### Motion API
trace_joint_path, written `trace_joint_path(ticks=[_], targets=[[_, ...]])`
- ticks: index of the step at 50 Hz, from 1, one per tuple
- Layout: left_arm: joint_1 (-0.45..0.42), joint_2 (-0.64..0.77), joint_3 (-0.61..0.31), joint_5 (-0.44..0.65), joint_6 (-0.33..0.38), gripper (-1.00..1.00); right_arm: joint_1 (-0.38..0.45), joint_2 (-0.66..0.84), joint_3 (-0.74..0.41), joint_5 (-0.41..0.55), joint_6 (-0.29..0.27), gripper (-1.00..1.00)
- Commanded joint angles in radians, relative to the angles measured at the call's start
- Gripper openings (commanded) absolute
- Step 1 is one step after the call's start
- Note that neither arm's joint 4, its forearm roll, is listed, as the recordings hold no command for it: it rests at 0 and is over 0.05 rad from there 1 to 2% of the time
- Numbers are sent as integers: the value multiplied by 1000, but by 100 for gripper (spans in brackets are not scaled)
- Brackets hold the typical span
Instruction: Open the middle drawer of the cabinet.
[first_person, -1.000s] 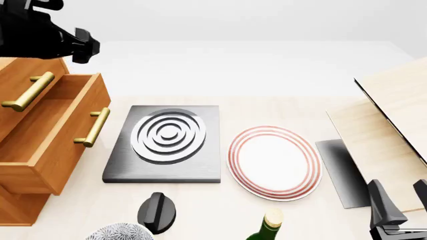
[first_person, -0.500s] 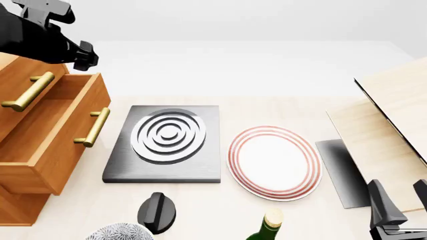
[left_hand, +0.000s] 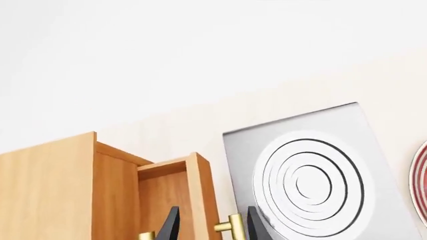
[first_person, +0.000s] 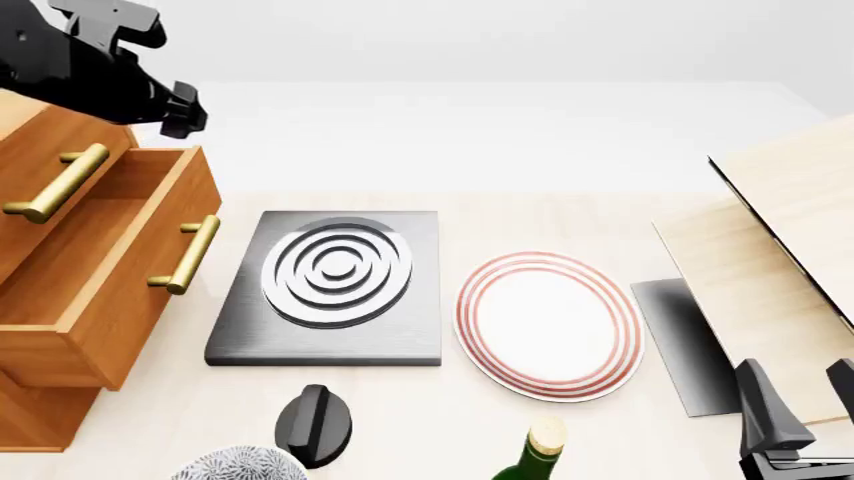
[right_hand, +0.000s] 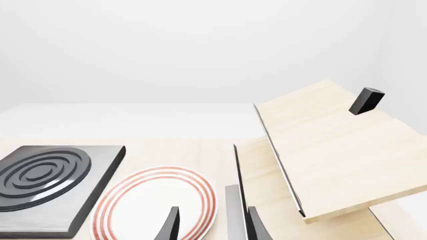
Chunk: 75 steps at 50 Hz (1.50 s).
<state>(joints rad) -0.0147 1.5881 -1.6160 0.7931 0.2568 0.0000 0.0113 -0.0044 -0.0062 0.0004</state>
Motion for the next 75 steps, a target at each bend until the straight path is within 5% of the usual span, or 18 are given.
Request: trace_joint_path(ticks=[1,21,42,75], targets=[[-18,46,-44,4,-38,100,0,0,0,0,0,100],[33,63,10,-48,-50,100,0,0,0,0,0,100],[0,162,-81,-37,-90,100,0,0,0,0,0,100],[21,226,-54,-99,-81,100,0,0,0,0,0,100]])
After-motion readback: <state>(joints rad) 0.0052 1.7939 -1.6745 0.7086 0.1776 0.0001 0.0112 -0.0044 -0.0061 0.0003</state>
